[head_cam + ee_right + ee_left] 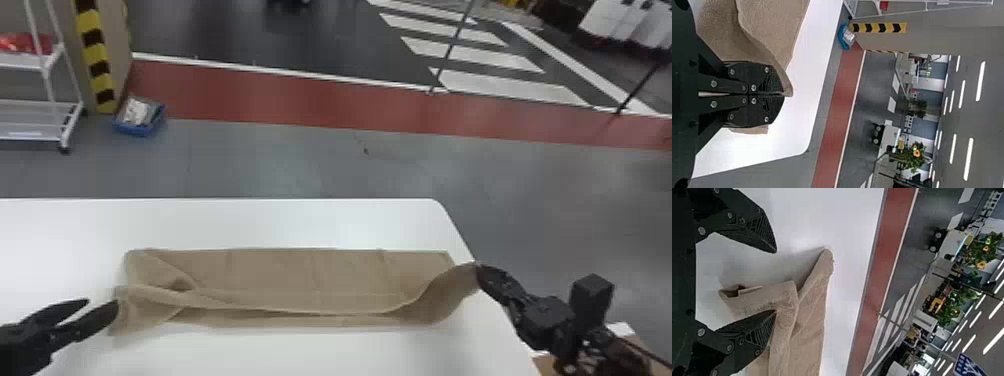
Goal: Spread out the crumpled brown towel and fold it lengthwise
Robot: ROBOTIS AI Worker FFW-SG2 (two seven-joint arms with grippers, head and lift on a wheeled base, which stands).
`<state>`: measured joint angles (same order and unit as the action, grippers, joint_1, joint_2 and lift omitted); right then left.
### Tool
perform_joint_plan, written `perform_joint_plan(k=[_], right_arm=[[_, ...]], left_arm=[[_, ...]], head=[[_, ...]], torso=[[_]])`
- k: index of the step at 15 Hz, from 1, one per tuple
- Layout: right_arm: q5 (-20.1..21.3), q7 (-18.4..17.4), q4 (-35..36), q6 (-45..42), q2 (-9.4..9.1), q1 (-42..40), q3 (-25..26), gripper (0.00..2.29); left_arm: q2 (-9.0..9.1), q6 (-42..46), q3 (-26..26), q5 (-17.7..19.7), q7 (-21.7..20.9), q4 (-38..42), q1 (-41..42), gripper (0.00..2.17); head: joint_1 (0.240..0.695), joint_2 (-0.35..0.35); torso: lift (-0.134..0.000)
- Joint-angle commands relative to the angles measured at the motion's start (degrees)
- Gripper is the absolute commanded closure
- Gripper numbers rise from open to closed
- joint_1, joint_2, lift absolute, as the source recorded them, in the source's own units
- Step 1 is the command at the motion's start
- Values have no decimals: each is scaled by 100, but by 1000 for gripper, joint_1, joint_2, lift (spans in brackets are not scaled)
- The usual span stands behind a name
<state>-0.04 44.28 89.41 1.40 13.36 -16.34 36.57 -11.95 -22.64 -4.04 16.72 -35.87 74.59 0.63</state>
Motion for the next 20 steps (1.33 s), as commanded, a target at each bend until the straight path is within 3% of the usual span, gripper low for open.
perform_joint_plan(k=[1,8,10,20], right_arm=[[31,-7,-29,-3,8,35,-54,1450],[101,-25,-187,-38,105,175,-186,1450],[92,-25,-240,-56,123,175,-177,1450],[101,-25,-275,-21,149,175,-203,1450]], left_arm=[[78,-17,44,59,1,-6,-71,417],[219,-263,167,-152,115,3,-142,421],[228,-263,167,-99,177,3,-142,549],[298,-246,149,24,221,64,-221,545]], head=[[695,-329],[695,-338],[695,-347],[695,-350]], torso=[[0],[0],[0],[0]])
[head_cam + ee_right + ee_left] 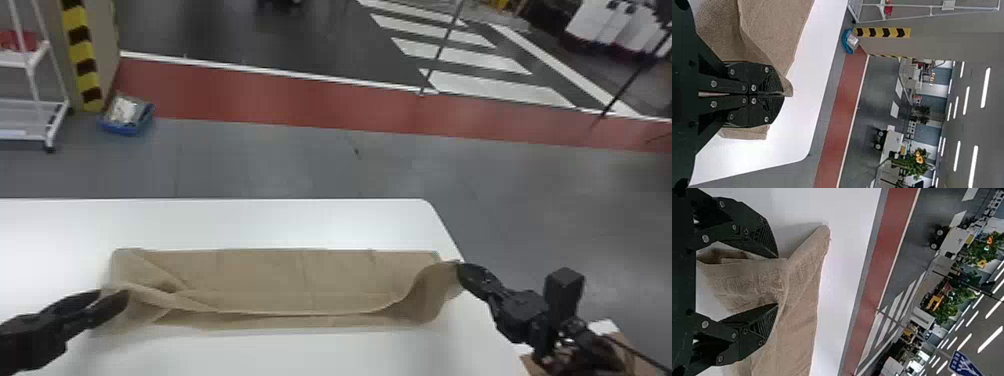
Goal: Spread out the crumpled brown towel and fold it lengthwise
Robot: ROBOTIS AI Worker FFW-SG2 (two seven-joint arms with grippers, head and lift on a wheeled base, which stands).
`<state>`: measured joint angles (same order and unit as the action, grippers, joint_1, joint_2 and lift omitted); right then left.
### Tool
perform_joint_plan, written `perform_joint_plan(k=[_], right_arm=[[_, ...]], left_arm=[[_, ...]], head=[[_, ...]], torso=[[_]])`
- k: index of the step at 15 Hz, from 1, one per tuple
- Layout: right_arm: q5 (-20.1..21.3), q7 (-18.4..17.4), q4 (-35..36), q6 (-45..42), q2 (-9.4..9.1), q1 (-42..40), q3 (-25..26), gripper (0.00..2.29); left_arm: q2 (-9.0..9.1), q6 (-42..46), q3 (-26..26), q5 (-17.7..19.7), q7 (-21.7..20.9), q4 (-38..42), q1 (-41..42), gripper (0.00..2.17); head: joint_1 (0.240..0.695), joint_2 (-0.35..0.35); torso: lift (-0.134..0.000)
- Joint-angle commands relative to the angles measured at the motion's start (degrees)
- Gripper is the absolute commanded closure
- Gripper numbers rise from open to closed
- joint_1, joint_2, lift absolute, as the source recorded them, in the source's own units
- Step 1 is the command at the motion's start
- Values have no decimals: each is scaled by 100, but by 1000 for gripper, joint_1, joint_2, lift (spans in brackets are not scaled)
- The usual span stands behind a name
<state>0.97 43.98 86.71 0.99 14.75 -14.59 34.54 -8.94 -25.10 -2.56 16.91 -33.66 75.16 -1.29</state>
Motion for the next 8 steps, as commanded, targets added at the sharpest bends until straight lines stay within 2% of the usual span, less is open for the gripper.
perform_joint_plan(k=[1,8], right_arm=[[0,6,-5,38,20,0,0,1450],[26,-3,-5,108,28,44,-53,1450]], left_arm=[[-2,-18,-8,14,0,16,-56,542],[-2,-88,9,-74,0,42,-82,549]], head=[[695,-350],[695,-350]], torso=[[0],[0]])
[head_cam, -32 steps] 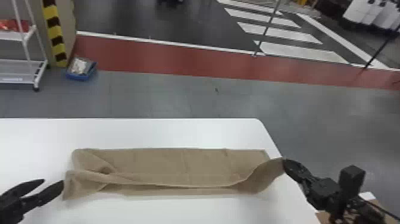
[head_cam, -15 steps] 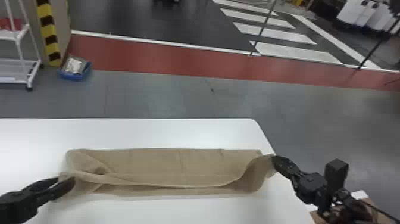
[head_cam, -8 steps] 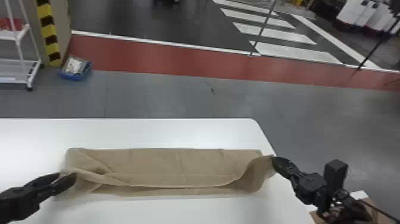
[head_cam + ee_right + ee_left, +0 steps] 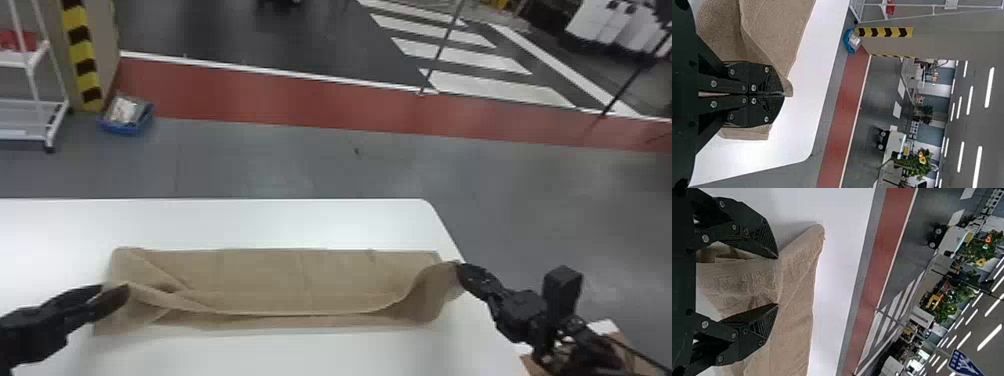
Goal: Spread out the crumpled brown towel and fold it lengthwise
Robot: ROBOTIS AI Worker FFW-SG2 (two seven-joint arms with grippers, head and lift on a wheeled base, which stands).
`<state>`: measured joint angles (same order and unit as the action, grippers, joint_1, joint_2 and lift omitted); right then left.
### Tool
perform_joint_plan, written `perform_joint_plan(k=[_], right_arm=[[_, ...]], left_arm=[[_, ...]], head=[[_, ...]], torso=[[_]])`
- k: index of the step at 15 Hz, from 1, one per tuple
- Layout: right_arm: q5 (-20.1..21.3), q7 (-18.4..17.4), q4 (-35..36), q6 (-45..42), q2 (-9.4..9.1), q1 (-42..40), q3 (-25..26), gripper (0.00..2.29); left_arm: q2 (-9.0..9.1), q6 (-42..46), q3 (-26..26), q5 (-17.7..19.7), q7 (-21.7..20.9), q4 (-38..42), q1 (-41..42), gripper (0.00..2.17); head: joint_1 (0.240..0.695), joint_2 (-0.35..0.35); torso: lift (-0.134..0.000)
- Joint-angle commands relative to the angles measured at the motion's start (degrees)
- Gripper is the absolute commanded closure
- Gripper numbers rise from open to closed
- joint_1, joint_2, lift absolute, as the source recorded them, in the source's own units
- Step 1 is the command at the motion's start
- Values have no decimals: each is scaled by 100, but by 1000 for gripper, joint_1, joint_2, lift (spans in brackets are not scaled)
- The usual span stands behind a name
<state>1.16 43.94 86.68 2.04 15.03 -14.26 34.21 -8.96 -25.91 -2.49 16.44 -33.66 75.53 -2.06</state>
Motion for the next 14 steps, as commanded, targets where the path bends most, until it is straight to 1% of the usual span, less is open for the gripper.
perform_joint_plan(k=[1,2,3,5,6,9,10,11,14], right_arm=[[25,0,-2,4,0,19,-20,1450],[33,0,-2,4,0,37,-20,1450],[33,0,-10,4,0,46,-20,1450],[25,0,-10,21,27,54,-11,1450],[25,0,-10,21,27,54,7,1450],[25,0,-2,39,27,54,42,1450],[25,0,-2,91,27,72,68,1450],[16,0,16,144,35,81,104,1450],[25,0,16,232,35,98,112,1450]], left_arm=[[0,-7,3,-35,-9,-3,-14,559],[0,-7,12,-44,-9,-3,-22,839],[0,-7,56,-62,-9,-3,-22,984],[0,-7,73,-62,-9,6,-22,1045],[0,11,56,-53,17,32,-14,1217],[-9,-7,-76,70,17,331,118,1224],[-9,-7,-199,70,17,419,171,1112],[-18,11,-208,70,17,463,189,964],[-35,-7,-287,62,-1,463,197,930]], head=[[695,-350],[695,-350],[695,-350],[695,-350],[695,-350],[695,-350],[695,-350],[695,-350],[695,-347]], torso=[[0],[0],[0],[0],[0],[0],[0],[0],[0]])
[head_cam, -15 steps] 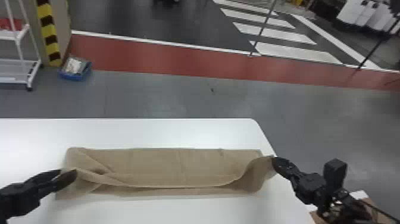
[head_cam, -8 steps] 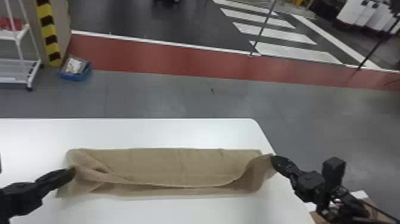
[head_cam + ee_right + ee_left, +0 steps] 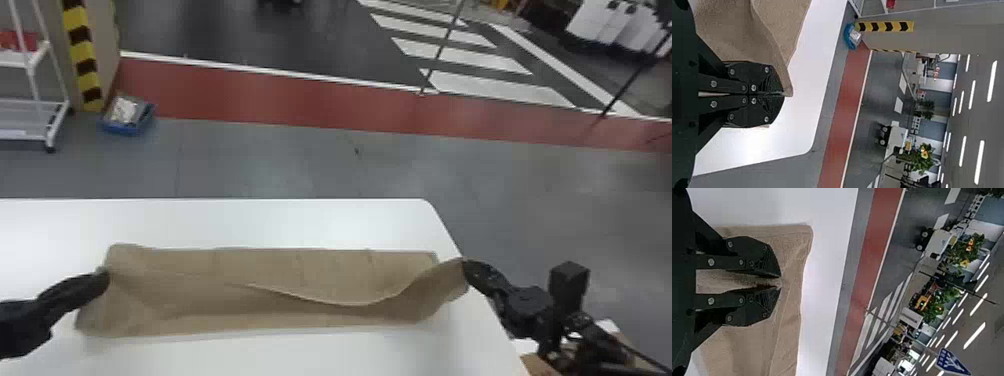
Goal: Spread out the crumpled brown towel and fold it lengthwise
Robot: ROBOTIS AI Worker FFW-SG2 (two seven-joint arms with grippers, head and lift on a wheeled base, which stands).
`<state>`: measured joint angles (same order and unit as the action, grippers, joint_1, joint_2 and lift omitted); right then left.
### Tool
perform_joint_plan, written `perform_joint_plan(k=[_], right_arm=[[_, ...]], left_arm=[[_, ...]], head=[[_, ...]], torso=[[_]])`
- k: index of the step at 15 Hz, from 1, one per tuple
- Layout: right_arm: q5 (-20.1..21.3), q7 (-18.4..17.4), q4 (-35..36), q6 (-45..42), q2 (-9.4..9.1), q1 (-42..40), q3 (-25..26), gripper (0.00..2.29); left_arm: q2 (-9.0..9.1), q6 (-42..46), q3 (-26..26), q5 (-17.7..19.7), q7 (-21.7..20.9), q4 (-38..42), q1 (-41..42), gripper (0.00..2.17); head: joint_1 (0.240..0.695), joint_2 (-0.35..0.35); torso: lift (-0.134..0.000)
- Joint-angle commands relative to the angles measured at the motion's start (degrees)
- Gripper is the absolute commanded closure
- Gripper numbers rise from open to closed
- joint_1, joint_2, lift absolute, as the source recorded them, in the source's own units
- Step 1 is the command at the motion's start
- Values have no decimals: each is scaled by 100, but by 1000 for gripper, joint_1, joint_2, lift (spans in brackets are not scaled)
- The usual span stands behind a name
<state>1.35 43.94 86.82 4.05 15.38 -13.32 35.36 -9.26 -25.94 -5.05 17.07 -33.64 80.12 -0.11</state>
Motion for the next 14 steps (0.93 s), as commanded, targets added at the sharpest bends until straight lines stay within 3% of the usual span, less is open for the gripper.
perform_joint_plan(k=[1,3,5,10,12,14], right_arm=[[-3,0,1,31,-9,5,-3,1450],[6,0,1,31,-9,5,-12,1450],[-12,0,63,48,-9,13,23,1450],[-117,106,775,1226,-9,374,436,1450],[208,106,845,1771,44,963,366,1450],[691,106,573,1982,44,1648,102,1450]], left_arm=[[-6,13,-31,-2,-11,4,2,923],[-6,13,-14,-46,-29,4,2,930],[-14,-4,-84,-37,-11,56,73,1207],[-14,-1199,-734,7,-82,1717,749,1241],[-23,-1340,-901,-63,-46,2236,969,1241],[-41,-1340,-1042,-134,-29,2245,855,1241]], head=[[695,-344],[695,-342],[695,-340],[695,-336],[695,-339],[695,-323]], torso=[[0],[0],[0],[0],[0],[0]])
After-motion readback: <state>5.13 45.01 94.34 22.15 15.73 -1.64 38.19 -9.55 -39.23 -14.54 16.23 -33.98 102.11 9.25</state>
